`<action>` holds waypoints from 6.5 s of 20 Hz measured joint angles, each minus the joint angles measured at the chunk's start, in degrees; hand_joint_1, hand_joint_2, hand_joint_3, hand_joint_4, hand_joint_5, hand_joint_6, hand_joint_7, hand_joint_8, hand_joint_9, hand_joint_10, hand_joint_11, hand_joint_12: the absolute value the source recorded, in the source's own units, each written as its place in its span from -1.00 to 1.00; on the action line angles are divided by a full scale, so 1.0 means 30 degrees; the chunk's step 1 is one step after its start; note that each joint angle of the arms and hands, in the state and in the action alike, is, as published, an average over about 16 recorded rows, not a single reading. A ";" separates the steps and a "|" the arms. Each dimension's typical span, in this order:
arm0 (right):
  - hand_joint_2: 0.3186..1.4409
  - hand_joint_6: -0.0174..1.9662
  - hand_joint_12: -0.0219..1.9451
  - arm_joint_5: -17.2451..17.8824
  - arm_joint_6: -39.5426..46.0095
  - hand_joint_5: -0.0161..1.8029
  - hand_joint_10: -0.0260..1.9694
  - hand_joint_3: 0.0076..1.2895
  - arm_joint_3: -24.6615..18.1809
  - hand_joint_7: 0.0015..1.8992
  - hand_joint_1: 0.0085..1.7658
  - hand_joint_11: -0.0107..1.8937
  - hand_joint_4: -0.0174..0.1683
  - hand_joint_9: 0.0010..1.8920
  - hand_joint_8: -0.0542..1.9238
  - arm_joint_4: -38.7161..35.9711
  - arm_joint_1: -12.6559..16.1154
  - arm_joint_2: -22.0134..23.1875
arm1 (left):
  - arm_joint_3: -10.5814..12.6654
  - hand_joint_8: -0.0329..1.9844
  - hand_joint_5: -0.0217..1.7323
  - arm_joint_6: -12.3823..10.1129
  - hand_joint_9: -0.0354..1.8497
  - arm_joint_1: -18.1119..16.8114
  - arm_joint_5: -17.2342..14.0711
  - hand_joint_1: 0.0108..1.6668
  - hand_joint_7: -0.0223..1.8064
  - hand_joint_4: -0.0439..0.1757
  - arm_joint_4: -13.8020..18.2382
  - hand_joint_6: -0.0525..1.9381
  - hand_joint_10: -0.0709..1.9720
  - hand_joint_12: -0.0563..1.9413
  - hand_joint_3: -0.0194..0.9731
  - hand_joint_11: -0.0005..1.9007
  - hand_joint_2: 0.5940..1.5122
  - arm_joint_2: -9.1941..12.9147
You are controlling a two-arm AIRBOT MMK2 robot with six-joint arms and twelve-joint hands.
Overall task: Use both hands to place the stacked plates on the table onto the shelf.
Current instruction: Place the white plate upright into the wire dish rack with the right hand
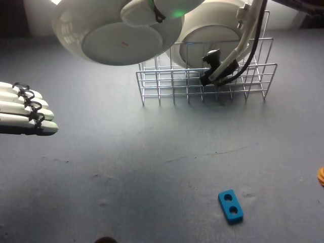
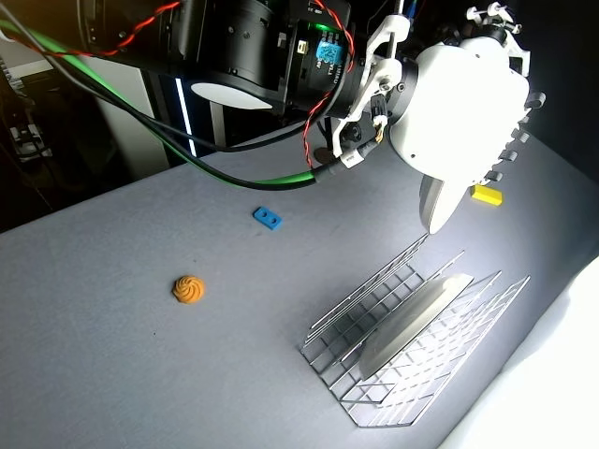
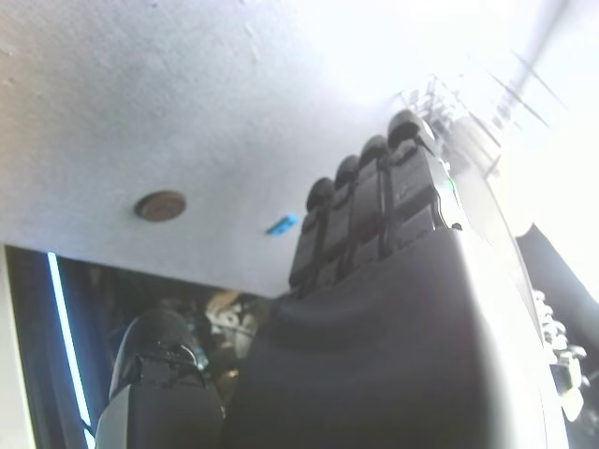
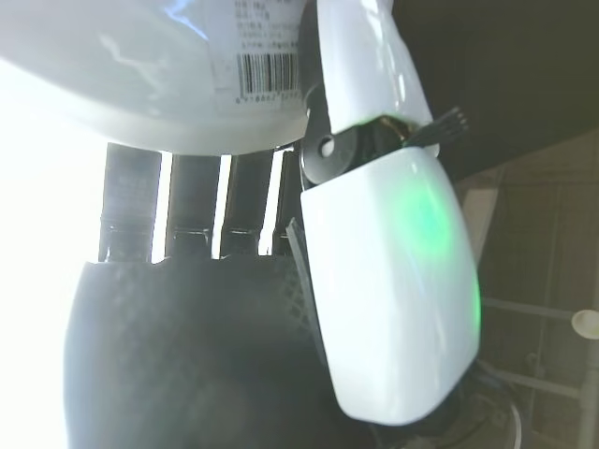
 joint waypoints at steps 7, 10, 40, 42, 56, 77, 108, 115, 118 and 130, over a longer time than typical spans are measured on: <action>0.18 -0.22 -0.07 -0.0053 0.0111 0.11 -0.06 -0.99 0.0105 0.16 0.57 0.08 -0.90 0.14 -0.16 0.0000 -0.0084 0.0232 | 0.0064 -0.97 -0.95 -0.0034 -0.94 0.0042 0.0058 -0.99 -0.96 -0.55 0.0256 -0.94 -0.98 -0.93 -0.92 -0.99 0.04 0.0000; 0.18 -0.22 -0.06 -0.0059 0.0146 0.11 -0.05 -0.99 0.0130 0.15 0.57 0.07 -0.90 0.14 -0.15 0.0000 -0.0108 0.0302 | 0.0120 -0.97 -0.95 -0.0037 -0.94 0.0094 0.0080 -0.99 -0.96 -0.55 0.0310 -0.94 -0.98 -0.93 -0.92 -0.99 0.05 -0.0008; 0.18 -0.22 -0.05 -0.0200 0.0868 0.11 -0.08 -0.99 0.0537 0.17 0.57 0.08 -0.90 0.15 -0.18 0.0291 -0.0649 0.0830 | 0.0704 -0.97 -0.95 -0.0097 -0.94 0.0498 0.0039 -0.99 -0.96 -0.56 0.0388 -0.94 -0.98 -0.93 -0.92 -0.98 0.05 -0.0308; 0.18 -0.22 -0.05 -0.0254 0.0948 0.11 -0.08 -0.98 0.0685 0.17 0.57 0.08 -0.90 0.15 -0.18 0.0288 -0.0771 0.0903 | 0.0714 -0.97 -0.95 -0.0097 -0.94 0.0498 0.0040 -0.99 -0.96 -0.56 0.0387 -0.94 -0.98 -0.93 -0.92 -0.98 0.05 -0.0321; 0.18 -0.22 -0.04 -0.0702 0.1404 0.11 -0.08 -0.99 0.2183 0.16 0.57 0.07 -0.90 0.14 -0.16 0.0229 -0.1749 0.1089 | 0.0731 -0.97 -0.95 -0.0098 -0.94 0.0498 0.0045 -0.99 -0.96 -0.55 0.0386 -0.94 -0.98 -0.93 -0.92 -0.99 0.06 -0.0355; 0.19 -0.22 -0.05 -0.0843 0.1547 0.10 -0.09 -0.99 0.3864 0.17 0.57 0.08 -0.89 0.14 -0.17 -0.0284 -0.2919 0.0005 | 0.0705 -0.97 -0.95 -0.0099 -0.94 0.0343 0.0028 -0.99 -0.96 -0.55 0.0391 -0.94 -0.98 -0.93 -0.92 -0.99 0.06 -0.0362; 0.29 0.01 0.13 0.0046 0.1689 -0.01 -0.75 -0.99 0.4037 0.09 0.47 -0.17 -0.82 0.16 -0.06 -0.1139 -0.3970 -0.0397 | 0.0397 -0.97 -0.95 -0.0102 -0.94 0.0000 -0.0237 -0.99 -0.96 -0.55 0.0353 -0.94 -0.98 -0.93 -0.92 -0.99 0.08 -0.0363; 0.32 -0.17 0.13 -0.0059 0.1706 -0.04 -0.86 -0.99 0.4037 0.09 0.44 -0.23 -0.89 0.17 -0.37 -0.1243 -0.3850 -0.0396 | 0.0053 -0.97 -0.95 -0.0102 -0.94 -0.0291 -0.0722 -0.99 -0.96 -0.57 0.0190 -0.94 -0.98 -0.93 -0.92 -0.99 0.09 -0.0356; 0.31 -0.34 0.12 -0.0082 0.1719 -0.02 -0.89 -0.99 0.4037 0.09 0.42 -0.25 -0.88 0.16 -0.52 -0.1275 -0.3777 -0.0395 | -0.0117 -0.97 -0.95 -0.0101 -0.94 -0.0397 -0.0963 -0.99 -0.96 -0.57 0.0126 -0.94 -0.98 -0.93 -0.92 -0.99 0.09 -0.0349; 0.27 -0.94 0.09 0.0086 0.1747 0.04 -0.95 -0.99 0.4018 0.12 0.39 -0.30 -0.85 0.14 -0.93 -0.1340 -0.3192 -0.0372 | -0.0704 -0.97 -0.95 -0.0100 -0.94 -0.0692 -0.1460 -0.99 -0.95 -0.59 0.0092 -0.94 -0.98 -0.93 -0.92 -0.99 0.07 -0.0294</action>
